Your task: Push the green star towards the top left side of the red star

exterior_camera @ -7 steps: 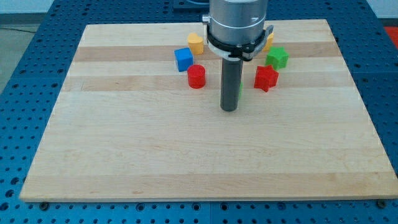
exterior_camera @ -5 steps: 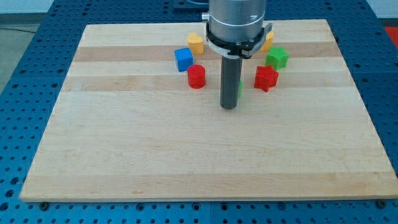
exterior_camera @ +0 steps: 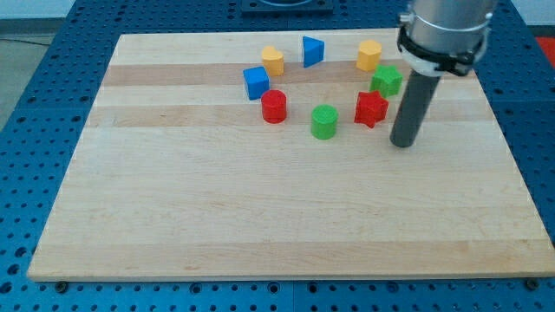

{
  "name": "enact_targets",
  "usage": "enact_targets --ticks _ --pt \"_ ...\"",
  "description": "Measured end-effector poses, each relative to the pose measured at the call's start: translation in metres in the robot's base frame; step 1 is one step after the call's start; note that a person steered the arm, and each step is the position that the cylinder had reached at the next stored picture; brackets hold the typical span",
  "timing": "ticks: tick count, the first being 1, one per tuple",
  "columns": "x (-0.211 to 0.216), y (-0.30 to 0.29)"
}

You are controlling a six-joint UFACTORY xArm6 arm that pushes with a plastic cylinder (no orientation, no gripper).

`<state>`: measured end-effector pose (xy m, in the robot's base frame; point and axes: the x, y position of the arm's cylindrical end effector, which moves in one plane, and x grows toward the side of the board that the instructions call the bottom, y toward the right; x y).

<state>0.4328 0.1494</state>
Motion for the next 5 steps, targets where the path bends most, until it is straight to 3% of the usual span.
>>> enact_targets --ticks 2,5 --pt "-0.055 0.039" --pt "-0.071 0.011"
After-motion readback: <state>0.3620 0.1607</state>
